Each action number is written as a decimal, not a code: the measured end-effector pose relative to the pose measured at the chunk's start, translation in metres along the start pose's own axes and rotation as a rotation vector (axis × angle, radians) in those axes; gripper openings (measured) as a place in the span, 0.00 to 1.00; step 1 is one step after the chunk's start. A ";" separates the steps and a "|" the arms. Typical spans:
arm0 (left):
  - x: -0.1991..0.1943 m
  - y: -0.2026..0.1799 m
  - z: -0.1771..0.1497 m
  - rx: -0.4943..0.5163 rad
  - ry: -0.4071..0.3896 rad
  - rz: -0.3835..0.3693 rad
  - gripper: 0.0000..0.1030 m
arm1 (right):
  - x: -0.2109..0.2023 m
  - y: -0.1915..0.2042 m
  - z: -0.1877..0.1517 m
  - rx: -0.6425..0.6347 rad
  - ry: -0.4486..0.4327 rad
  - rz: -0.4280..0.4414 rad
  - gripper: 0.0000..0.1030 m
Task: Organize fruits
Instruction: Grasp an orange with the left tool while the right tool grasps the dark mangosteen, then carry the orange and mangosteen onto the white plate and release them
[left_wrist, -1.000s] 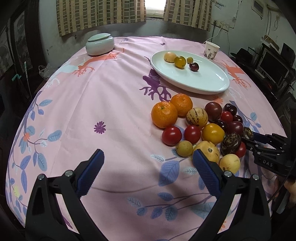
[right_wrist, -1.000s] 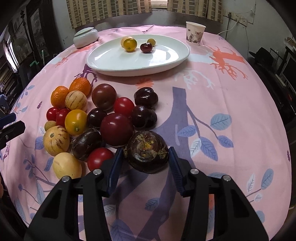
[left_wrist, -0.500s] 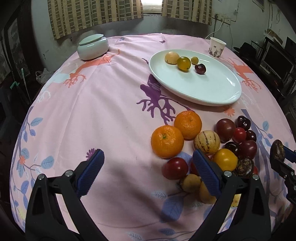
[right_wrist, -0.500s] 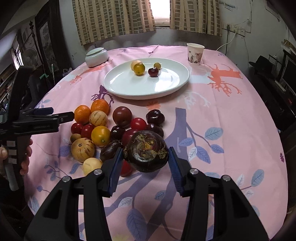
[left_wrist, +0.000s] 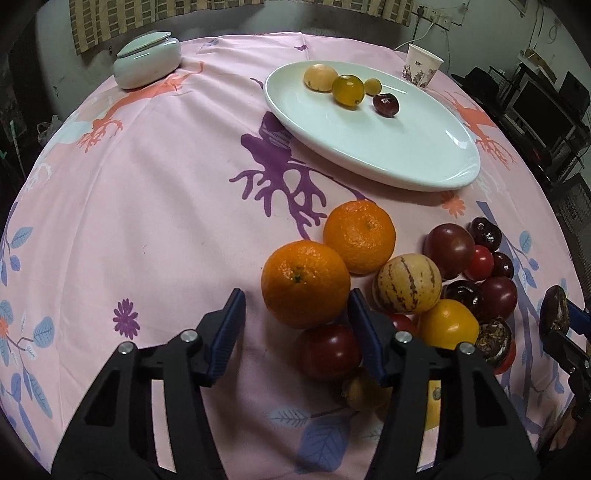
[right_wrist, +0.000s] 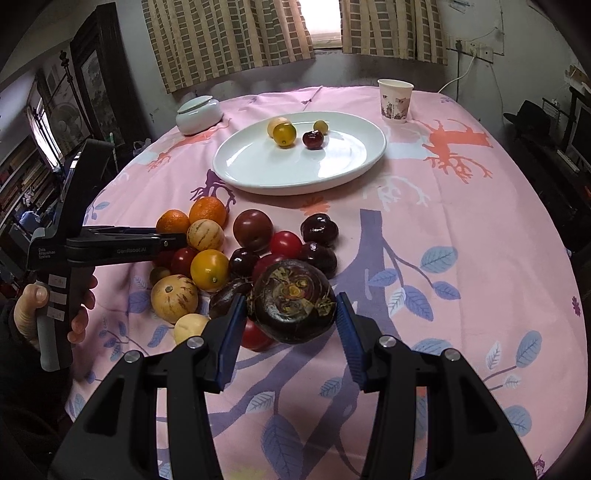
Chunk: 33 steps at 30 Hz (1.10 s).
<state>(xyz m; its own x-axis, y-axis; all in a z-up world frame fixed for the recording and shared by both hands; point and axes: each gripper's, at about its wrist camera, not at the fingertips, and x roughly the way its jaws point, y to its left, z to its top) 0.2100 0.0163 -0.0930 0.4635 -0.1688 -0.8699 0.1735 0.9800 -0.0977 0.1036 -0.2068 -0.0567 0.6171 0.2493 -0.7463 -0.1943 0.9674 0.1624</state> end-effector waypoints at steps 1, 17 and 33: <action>0.001 0.000 0.001 -0.001 0.002 -0.012 0.51 | 0.000 0.000 0.000 0.000 0.000 0.001 0.48; -0.055 -0.013 -0.004 0.035 -0.127 -0.034 0.43 | -0.009 0.013 0.011 -0.042 -0.033 -0.002 0.48; -0.062 -0.052 0.084 0.130 -0.149 0.000 0.43 | 0.020 0.001 0.109 -0.104 -0.057 -0.023 0.48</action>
<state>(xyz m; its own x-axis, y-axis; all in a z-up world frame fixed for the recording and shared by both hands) 0.2456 -0.0327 0.0070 0.5849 -0.1922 -0.7880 0.2803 0.9596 -0.0261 0.1982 -0.1962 -0.0011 0.6641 0.2319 -0.7108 -0.2560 0.9637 0.0753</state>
